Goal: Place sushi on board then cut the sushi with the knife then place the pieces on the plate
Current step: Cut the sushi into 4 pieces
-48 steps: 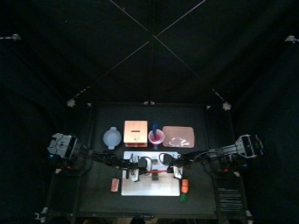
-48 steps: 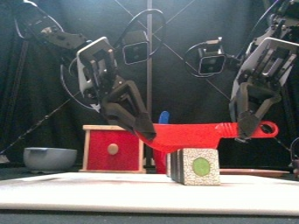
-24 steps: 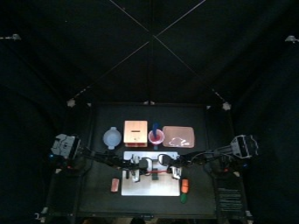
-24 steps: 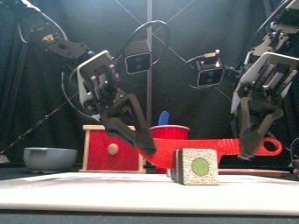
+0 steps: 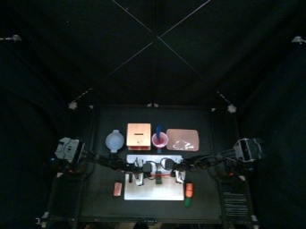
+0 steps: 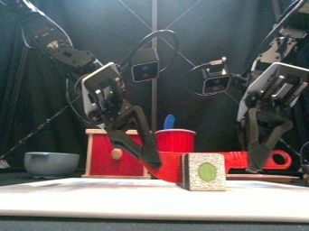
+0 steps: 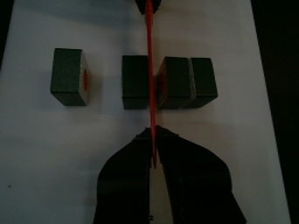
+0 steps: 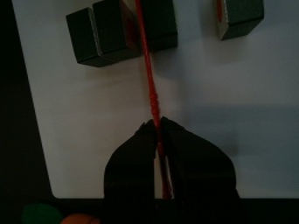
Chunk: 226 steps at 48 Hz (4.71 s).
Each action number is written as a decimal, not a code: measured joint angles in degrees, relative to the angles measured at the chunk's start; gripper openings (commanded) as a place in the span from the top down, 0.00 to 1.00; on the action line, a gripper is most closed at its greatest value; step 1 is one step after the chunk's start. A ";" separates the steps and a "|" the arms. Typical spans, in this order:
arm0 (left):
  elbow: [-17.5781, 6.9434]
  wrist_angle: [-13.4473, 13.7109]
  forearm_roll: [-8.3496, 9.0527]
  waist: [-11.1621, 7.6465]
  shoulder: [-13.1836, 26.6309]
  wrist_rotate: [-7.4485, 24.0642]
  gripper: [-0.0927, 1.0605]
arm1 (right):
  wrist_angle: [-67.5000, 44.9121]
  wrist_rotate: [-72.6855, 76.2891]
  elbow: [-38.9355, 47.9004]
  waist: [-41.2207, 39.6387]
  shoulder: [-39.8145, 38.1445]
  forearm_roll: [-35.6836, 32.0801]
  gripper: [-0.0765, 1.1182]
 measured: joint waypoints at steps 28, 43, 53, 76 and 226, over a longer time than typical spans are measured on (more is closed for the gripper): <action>-0.18 0.35 1.85 0.70 -1.14 -0.09 0.50 | 2.81 0.26 -1.67 -0.79 -1.32 -1.32 0.72; -0.26 0.62 3.96 -0.26 -5.19 -0.18 0.50 | 5.54 0.26 -4.22 -0.62 -4.48 -2.72 0.72; -0.35 0.53 3.87 -1.67 -5.27 -0.44 0.50 | 5.63 0.26 -4.22 0.62 -4.48 -2.46 0.72; -0.79 0.62 2.46 -3.16 -4.92 -0.53 0.50 | 5.54 0.26 -4.31 2.46 -4.57 -0.62 0.72; -0.97 0.44 3.78 -1.93 -2.99 -0.26 0.50 | 4.31 0.53 -5.10 3.43 -4.48 0.62 0.72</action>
